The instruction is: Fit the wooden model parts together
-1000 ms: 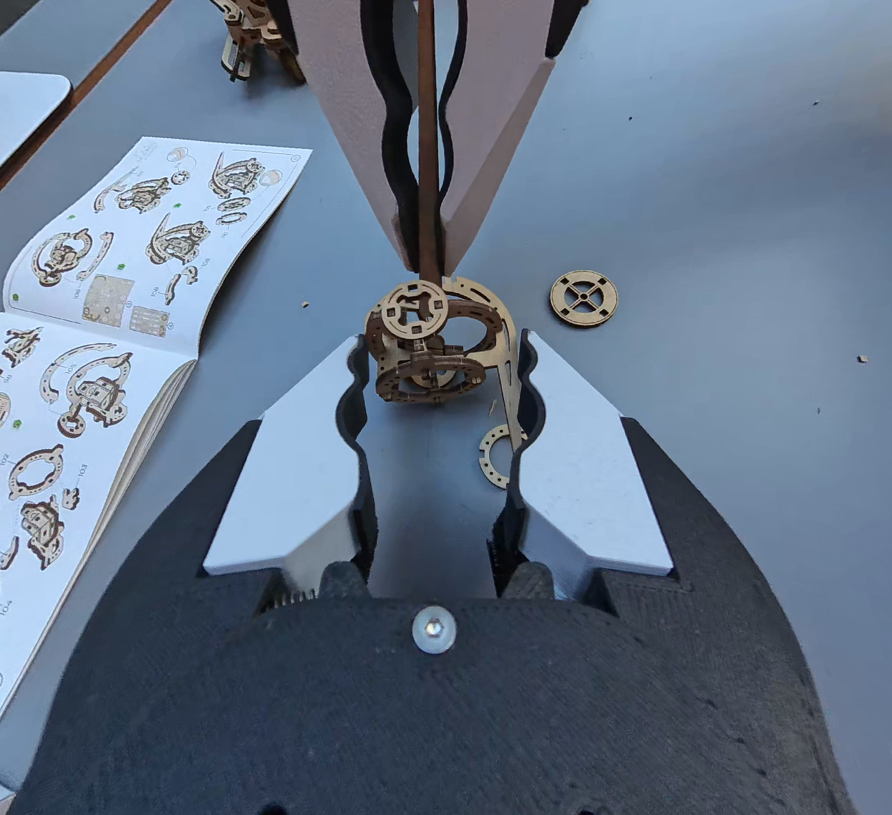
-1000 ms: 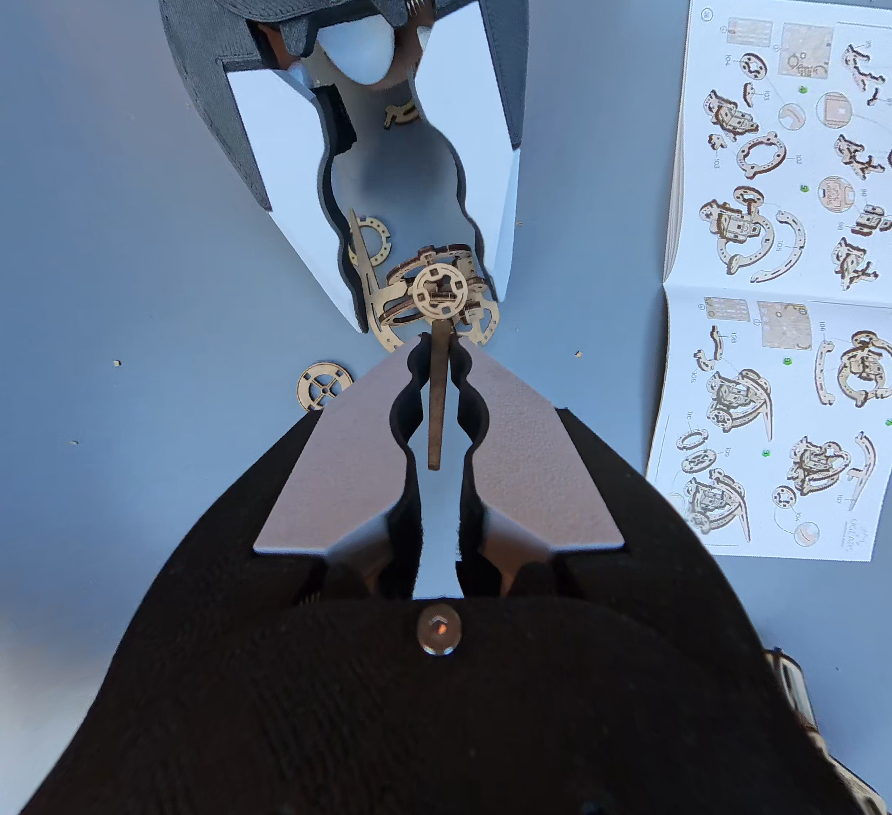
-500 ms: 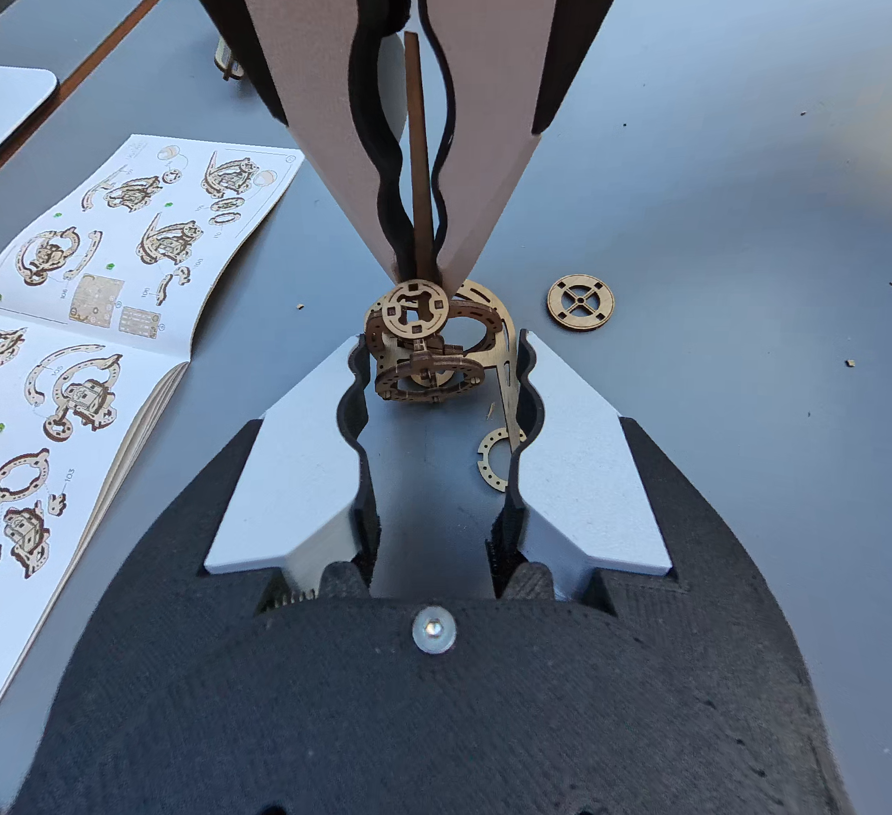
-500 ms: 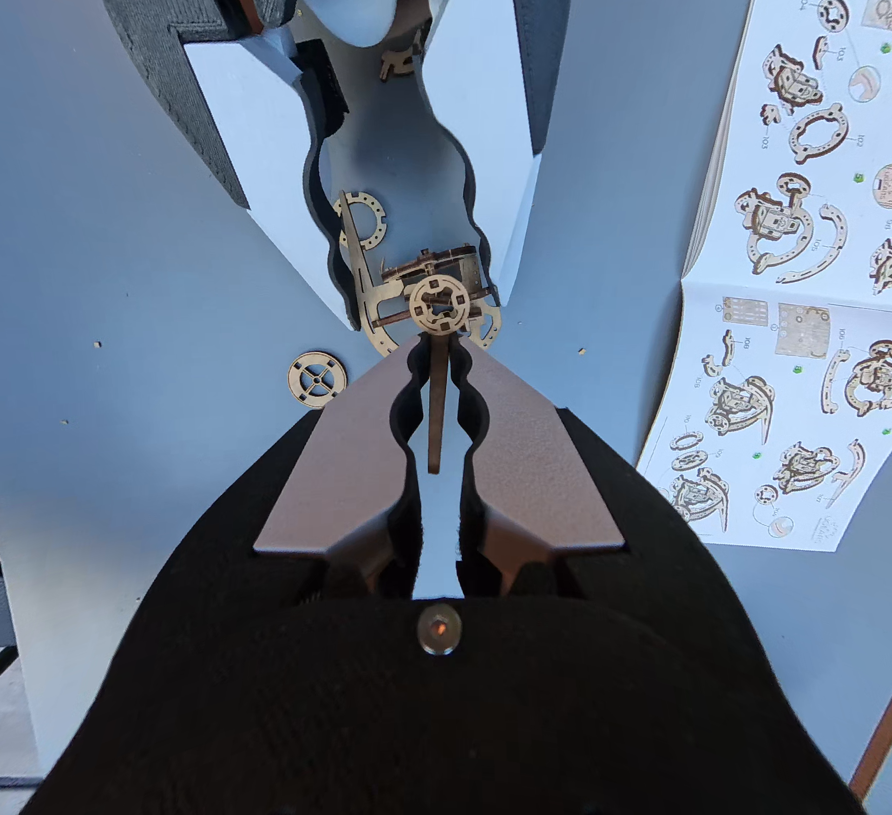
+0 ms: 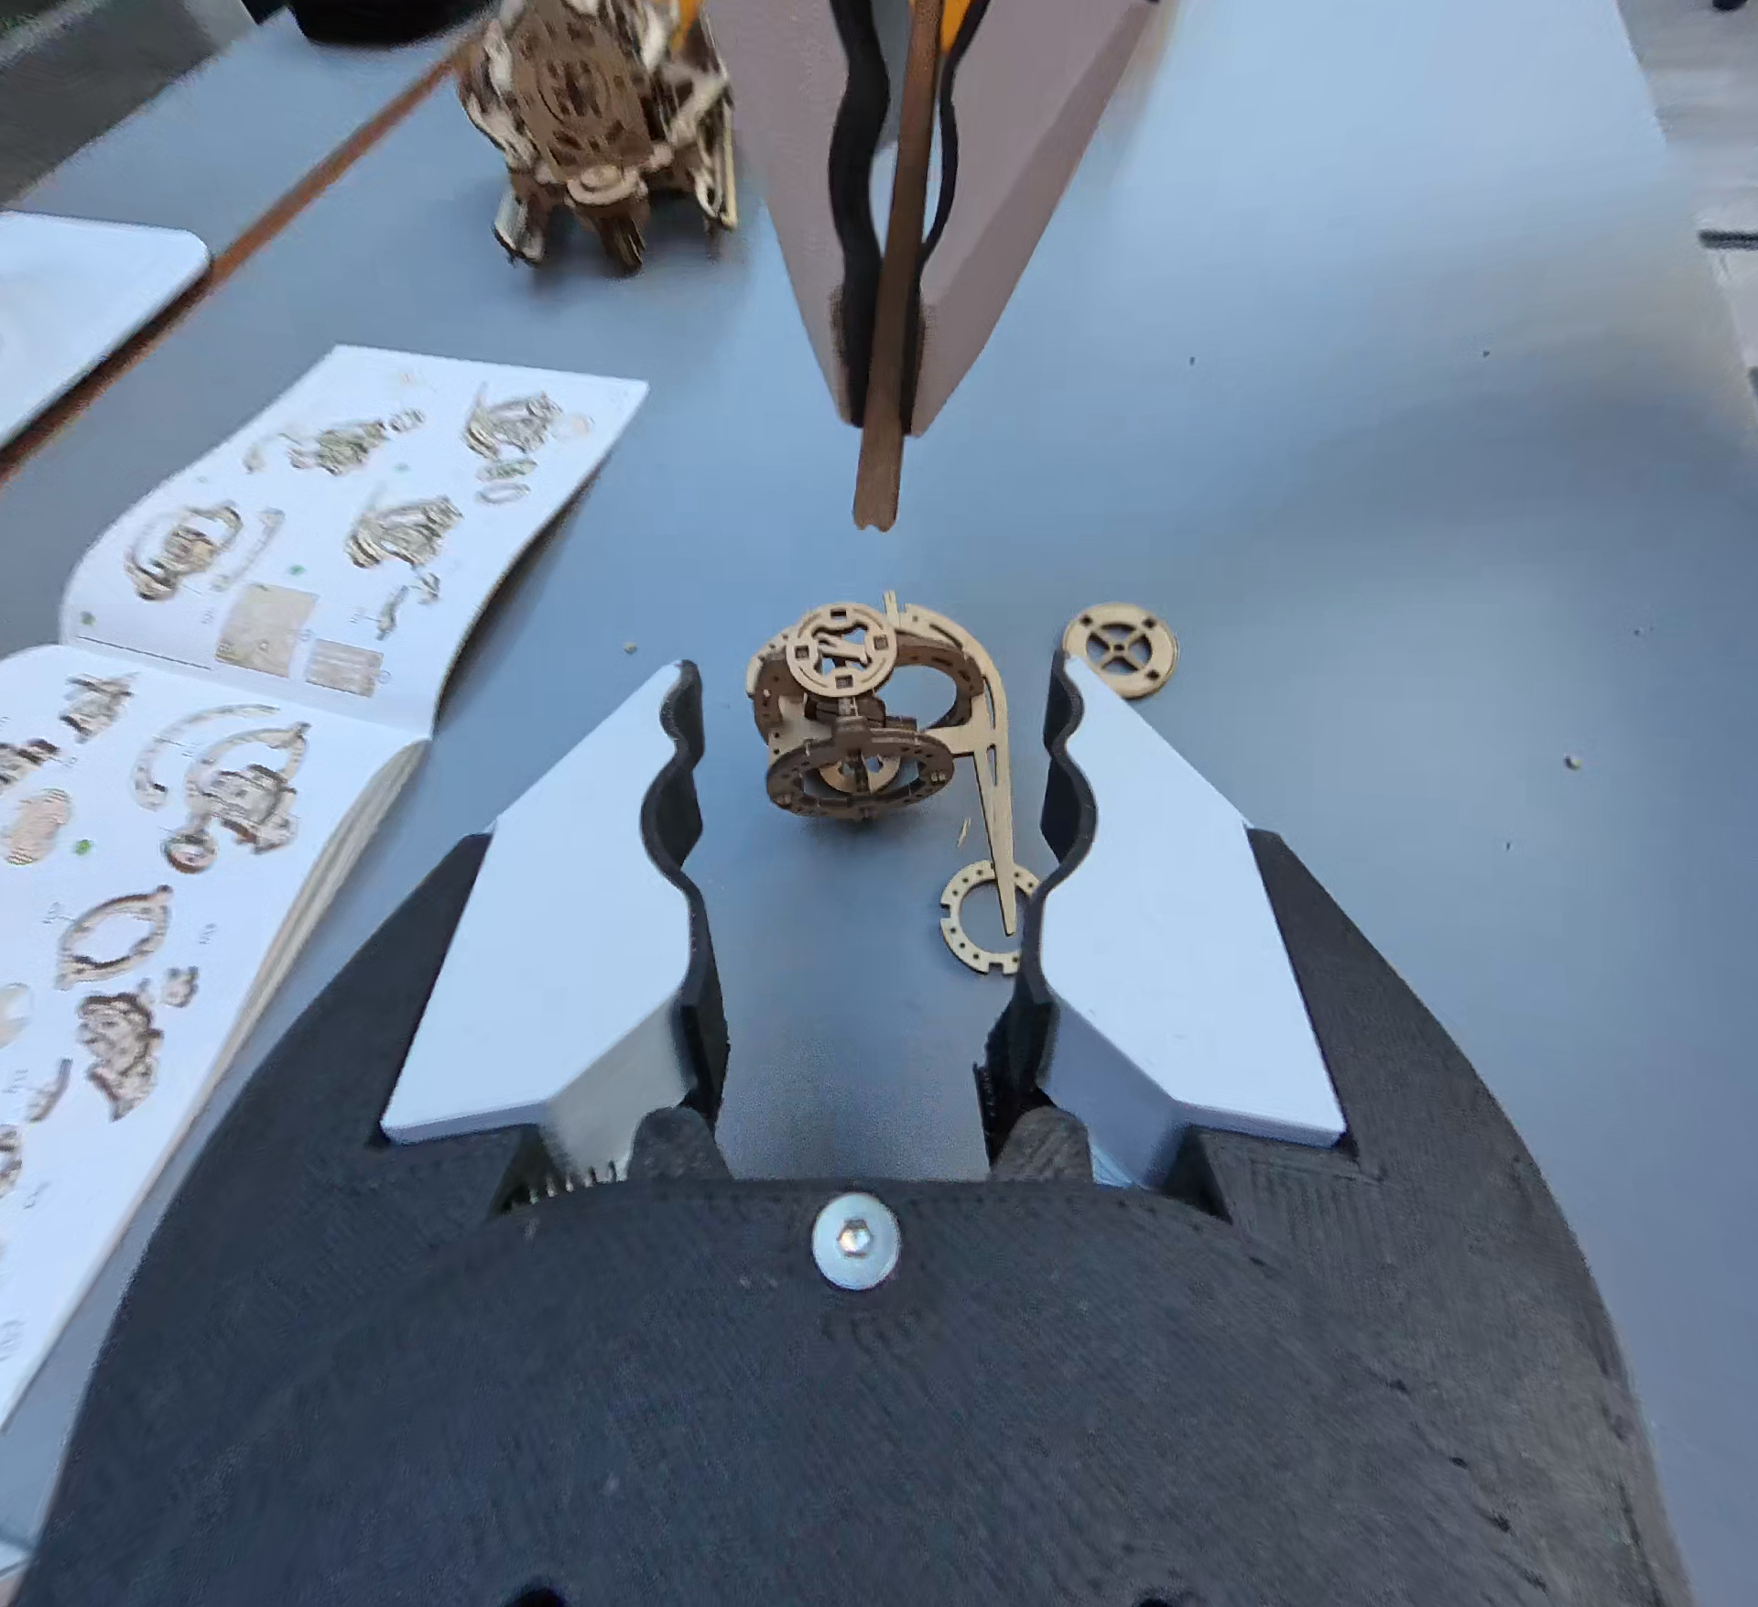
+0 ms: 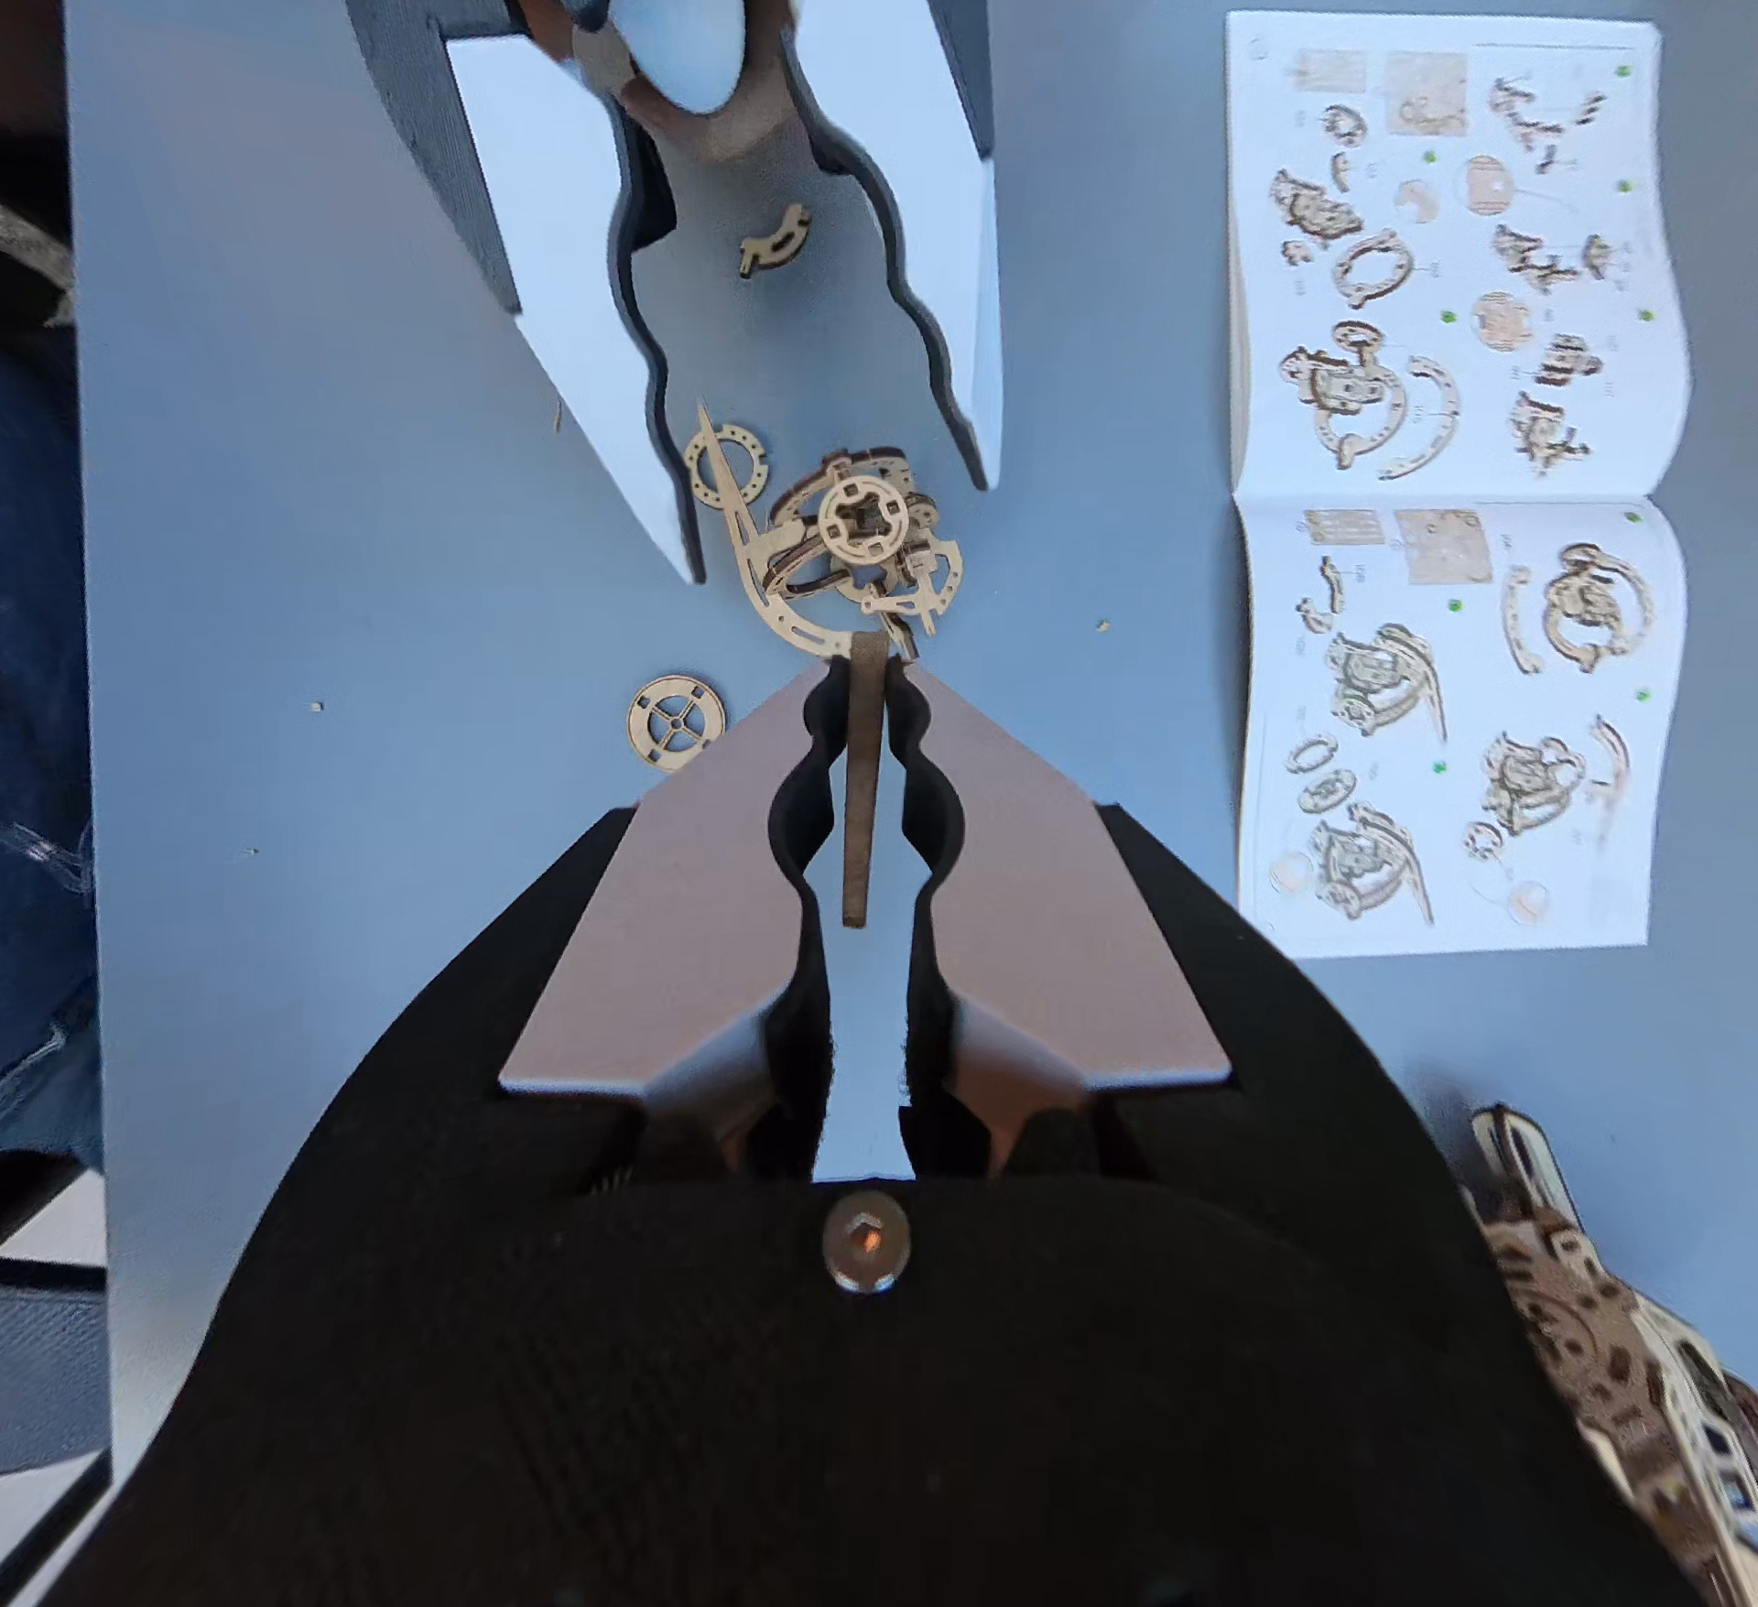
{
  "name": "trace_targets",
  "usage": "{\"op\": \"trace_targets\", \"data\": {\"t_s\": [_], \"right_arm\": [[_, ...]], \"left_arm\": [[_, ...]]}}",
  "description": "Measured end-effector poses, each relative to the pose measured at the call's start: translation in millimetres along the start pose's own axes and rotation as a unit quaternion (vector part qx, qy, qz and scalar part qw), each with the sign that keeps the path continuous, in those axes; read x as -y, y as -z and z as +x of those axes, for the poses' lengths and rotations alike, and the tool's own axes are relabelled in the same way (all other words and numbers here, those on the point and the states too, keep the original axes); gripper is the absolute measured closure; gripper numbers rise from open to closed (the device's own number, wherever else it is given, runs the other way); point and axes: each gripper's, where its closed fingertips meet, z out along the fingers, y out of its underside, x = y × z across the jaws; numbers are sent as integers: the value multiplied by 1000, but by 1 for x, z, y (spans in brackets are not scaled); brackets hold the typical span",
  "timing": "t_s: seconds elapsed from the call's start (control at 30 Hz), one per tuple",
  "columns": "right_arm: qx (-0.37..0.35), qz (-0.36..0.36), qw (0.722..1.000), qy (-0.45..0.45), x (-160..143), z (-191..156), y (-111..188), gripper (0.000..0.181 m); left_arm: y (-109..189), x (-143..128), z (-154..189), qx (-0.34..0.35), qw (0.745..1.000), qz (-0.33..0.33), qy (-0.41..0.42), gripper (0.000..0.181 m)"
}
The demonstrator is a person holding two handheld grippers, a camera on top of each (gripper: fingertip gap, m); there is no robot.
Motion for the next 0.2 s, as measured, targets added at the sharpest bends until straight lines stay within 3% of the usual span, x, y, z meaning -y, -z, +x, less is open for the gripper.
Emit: {"op": "trace_targets", "data": {"t_s": [0.2], "right_arm": [[-8, 106, 993, 58, 37, -36, 33, 176]], "left_arm": [[22, 56, 22, 15, 992, 112, -59, 142]]}}
